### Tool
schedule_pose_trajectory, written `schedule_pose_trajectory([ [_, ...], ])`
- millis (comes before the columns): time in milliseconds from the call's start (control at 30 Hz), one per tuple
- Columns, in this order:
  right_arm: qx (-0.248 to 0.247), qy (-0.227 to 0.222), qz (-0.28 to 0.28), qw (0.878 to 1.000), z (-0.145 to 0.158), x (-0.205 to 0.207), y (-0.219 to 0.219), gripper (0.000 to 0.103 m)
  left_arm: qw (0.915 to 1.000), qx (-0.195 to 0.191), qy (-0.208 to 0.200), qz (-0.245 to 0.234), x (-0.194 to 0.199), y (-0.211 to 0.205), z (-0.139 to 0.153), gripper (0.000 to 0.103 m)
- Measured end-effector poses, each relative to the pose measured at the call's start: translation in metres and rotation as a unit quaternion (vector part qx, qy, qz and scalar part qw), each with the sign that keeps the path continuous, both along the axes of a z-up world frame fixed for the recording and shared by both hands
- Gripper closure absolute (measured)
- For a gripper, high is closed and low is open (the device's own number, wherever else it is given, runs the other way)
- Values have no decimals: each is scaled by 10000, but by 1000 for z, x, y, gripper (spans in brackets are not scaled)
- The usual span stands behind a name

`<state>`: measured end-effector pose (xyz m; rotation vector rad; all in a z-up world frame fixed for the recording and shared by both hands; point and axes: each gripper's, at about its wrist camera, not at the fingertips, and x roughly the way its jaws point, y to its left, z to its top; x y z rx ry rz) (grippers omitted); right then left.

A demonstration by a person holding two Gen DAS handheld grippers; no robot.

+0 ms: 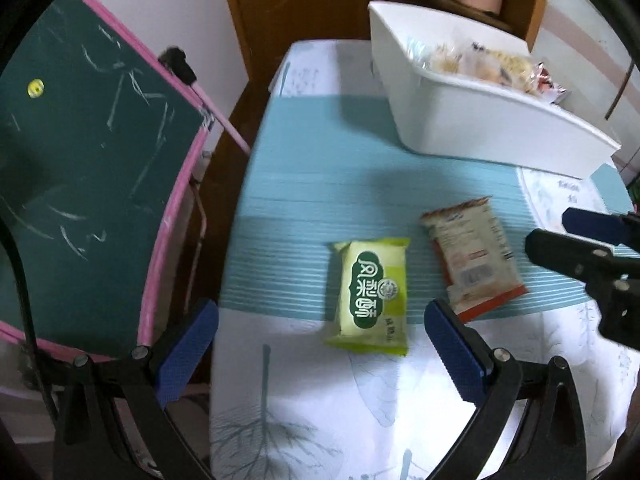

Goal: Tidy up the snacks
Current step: 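Grasp the green-and-yellow pack with the left tool while the right tool grasps the LIPO wrapper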

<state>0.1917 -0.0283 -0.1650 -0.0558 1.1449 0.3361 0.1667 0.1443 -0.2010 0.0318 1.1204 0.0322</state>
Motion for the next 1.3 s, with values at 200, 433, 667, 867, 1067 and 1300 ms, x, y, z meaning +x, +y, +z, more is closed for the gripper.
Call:
schedule_pose_trajectory([
  [200,52,365,-99,9993,-32,12,15,40,9998,150,94,-42,6,-4,-18,1],
  [433,-80,474,-177,9987,-48,21,30,40,9999,-40,122,50,9,4,-23,4],
  [667,-450,323,-50,9985,-50,21,50,39,9998,-143,126,66,9,8,-24,4],
  [867,-803,290,13,9963,-54,22,64,36,9998,-131,107,49,10,9,-25,4],
  [1067,-902,320,26,9954,-60,29,72,45,9997,-161,151,63,12,9,-26,4],
  [1300,-701,345,-351,9963,-56,25,31,55,9995,-230,198,72,13,8,-25,5],
])
